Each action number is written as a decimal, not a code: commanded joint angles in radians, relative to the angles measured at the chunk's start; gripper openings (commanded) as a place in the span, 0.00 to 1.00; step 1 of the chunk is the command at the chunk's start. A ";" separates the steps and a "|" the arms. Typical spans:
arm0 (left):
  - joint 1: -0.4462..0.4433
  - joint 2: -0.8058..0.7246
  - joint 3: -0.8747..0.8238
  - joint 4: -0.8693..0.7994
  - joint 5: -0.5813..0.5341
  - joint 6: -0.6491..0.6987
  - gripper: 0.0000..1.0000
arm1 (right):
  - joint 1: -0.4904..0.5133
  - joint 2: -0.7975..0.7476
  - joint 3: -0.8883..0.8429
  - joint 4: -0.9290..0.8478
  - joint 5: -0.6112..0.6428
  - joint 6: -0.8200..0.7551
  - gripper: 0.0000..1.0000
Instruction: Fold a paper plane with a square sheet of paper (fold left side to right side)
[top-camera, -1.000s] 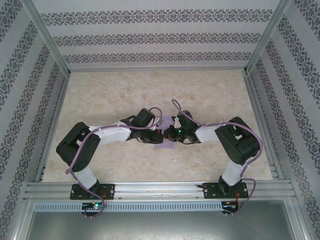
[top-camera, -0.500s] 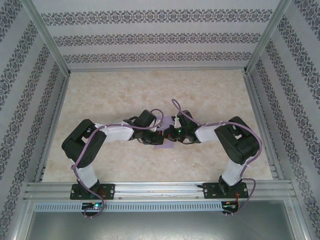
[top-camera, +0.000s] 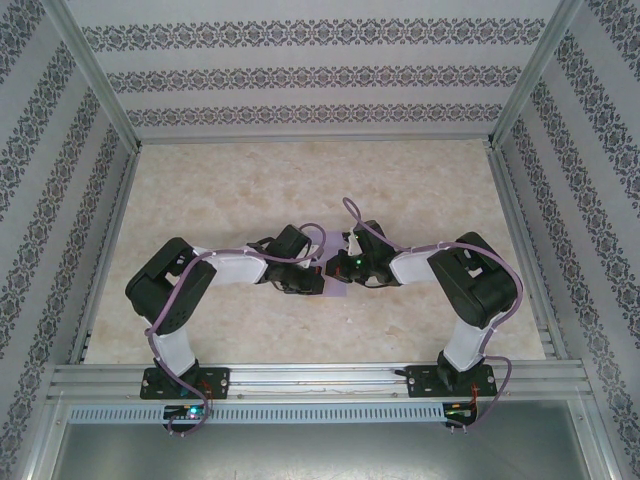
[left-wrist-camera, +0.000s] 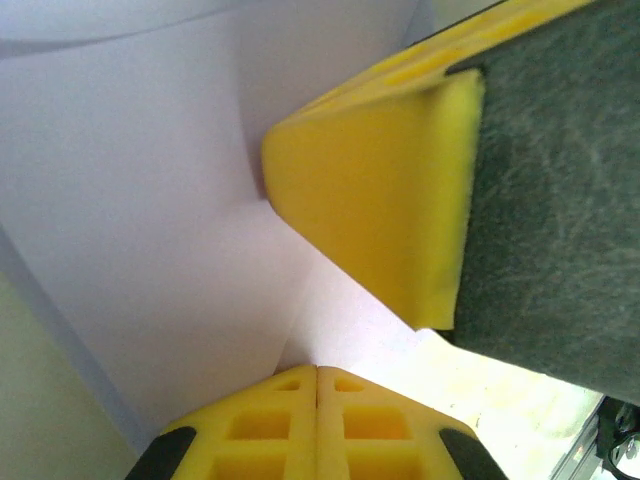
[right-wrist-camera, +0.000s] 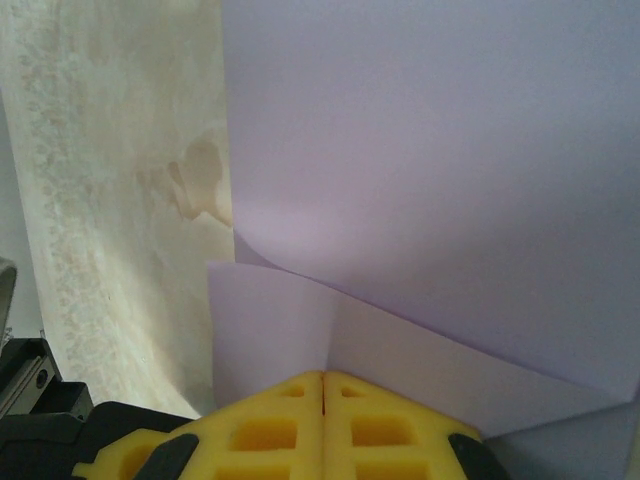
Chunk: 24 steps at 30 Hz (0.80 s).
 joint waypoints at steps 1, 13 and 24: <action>-0.003 -0.012 -0.029 -0.011 -0.020 0.003 0.00 | -0.005 0.071 -0.028 -0.114 0.064 -0.003 0.00; 0.013 -0.050 -0.071 -0.014 -0.049 -0.005 0.00 | -0.007 0.073 -0.028 -0.124 0.063 -0.009 0.00; 0.051 -0.090 -0.167 0.054 -0.020 -0.054 0.00 | -0.024 0.073 -0.040 -0.137 0.061 -0.023 0.00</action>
